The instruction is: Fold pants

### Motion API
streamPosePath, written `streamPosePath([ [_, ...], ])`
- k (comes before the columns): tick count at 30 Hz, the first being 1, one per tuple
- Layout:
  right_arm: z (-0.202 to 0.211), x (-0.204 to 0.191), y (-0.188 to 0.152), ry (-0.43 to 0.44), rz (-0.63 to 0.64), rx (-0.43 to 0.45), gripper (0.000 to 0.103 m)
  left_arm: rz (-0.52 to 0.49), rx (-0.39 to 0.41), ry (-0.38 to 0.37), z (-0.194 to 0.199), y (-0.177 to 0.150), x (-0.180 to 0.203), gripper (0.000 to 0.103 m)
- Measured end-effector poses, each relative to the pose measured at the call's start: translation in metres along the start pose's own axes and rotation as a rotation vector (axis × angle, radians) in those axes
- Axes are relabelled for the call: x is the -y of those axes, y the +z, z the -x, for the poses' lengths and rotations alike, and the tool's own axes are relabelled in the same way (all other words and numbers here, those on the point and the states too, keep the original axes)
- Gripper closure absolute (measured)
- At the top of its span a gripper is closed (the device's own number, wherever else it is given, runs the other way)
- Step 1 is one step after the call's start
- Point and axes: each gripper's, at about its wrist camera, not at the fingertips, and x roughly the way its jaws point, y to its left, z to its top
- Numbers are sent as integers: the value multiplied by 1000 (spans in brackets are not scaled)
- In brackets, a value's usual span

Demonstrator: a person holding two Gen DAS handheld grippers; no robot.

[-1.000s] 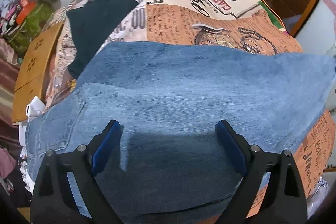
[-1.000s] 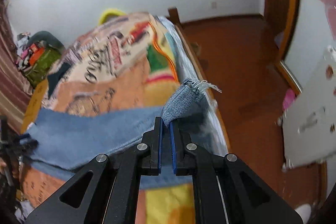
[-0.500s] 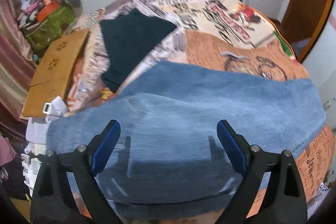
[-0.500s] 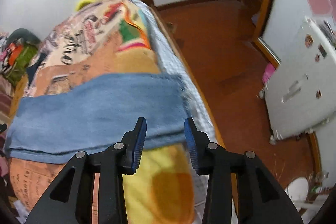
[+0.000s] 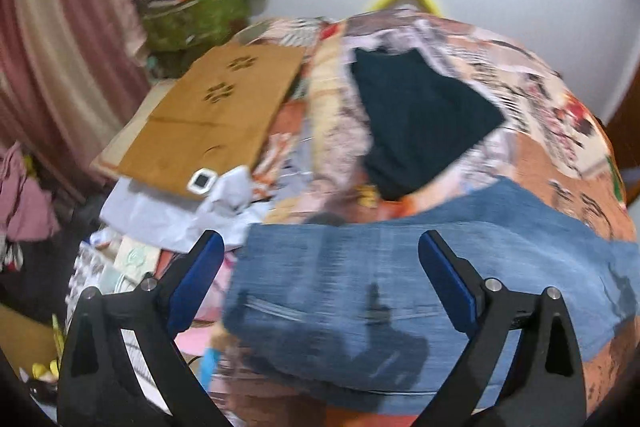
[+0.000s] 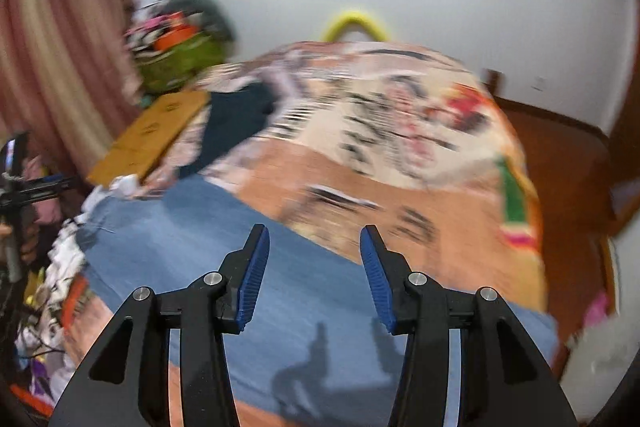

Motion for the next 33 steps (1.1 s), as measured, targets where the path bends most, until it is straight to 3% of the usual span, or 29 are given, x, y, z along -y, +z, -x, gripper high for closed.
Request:
streamPosePath([
  [5, -58, -48, 22, 117, 86, -48, 60, 99, -78, 14, -38, 1, -47, 5],
  [12, -140, -95, 37, 190, 163, -154, 59, 207, -211, -12, -108, -8, -80, 6],
  [14, -163, -104, 41, 196, 176, -181, 60, 217, -236, -38, -122, -11, -80, 13],
  [17, -195, -114, 46, 224, 172, -216, 59, 226, -292, -118, -143, -16, -79, 34],
  [19, -212, -120, 48, 241, 165, -235, 60, 232, -316, -169, -149, -19, -75, 57],
  [20, -218, -122, 48, 247, 160, -243, 66, 232, -323, -187, -151, -20, -74, 63],
  [21, -226, -123, 47, 254, 154, -252, 72, 230, -323, -208, -152, -22, -72, 75],
  [22, -230, -125, 47, 260, 150, -265, 86, 224, -321, -220, -151, -23, -71, 88],
  [24, -240, -128, 42, 252, 153, -302, 92, 193, -298, -207, -146, -25, -69, 100],
  [28, -241, -134, 38, 223, 211, -311, 97, 124, -210, -112, -128, -30, -73, 100],
  [33, -247, -139, 32, 166, 257, -327, 97, 116, -219, -67, -130, -47, -84, 96],
])
